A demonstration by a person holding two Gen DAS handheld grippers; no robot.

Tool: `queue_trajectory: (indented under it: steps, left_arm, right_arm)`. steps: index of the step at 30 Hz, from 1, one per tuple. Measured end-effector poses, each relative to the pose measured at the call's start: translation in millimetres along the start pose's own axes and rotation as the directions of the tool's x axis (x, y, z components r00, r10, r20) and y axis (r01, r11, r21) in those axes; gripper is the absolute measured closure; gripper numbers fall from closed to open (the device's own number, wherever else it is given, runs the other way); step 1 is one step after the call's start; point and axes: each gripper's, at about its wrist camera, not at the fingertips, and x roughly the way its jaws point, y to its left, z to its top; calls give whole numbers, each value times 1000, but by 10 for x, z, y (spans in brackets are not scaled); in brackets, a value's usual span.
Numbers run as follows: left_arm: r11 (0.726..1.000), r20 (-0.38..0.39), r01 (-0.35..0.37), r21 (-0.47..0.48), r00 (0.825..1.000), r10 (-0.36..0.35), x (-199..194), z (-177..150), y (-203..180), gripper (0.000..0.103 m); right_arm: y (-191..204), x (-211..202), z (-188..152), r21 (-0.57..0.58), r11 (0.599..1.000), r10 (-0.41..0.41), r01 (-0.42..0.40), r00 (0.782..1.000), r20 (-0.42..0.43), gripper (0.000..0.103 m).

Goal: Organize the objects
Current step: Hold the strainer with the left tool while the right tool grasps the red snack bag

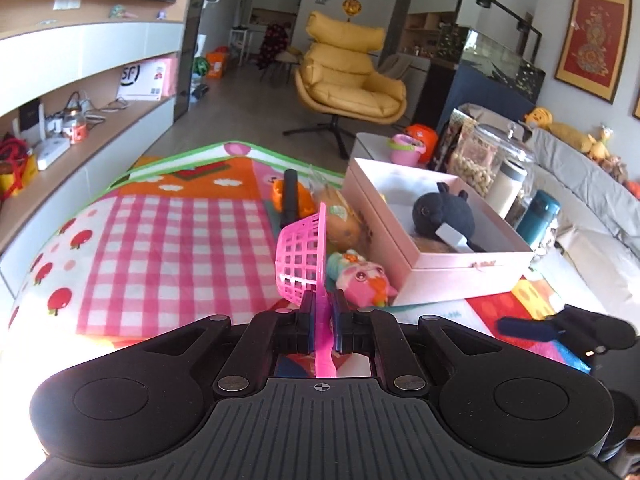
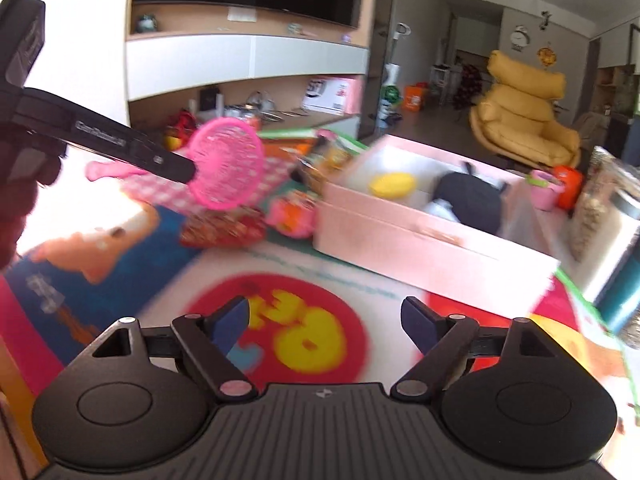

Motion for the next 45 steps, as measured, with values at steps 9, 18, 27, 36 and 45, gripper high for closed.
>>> queue_trajectory:
  steps: [9, 18, 27, 36, 45]
  left_arm:
    - [1000, -3, -10, -25, 1000, 10, -16, 16, 256, 93]
    - [999, -15, 49, -16, 999, -49, -17, -76, 177, 93]
    - [992, -54, 55, 110, 997, -50, 155, -397, -337, 91]
    - [990, -88, 38, 136, 996, -26, 106, -507, -376, 91]
    - [990, -133, 44, 136, 991, -25, 169, -586, -417, 92]
  right_arm:
    - [605, 978, 422, -83, 994, 68, -76, 993, -94, 7]
    - [544, 641, 263, -156, 984, 64, -86, 988, -142, 26]
    - [-179, -128, -258, -298, 946, -172, 127, 977, -129, 17]
    - [-536, -327, -262, 34, 998, -53, 57, 993, -103, 5]
    - [-196, 281, -10, -116, 993, -10, -5, 992, -127, 5]
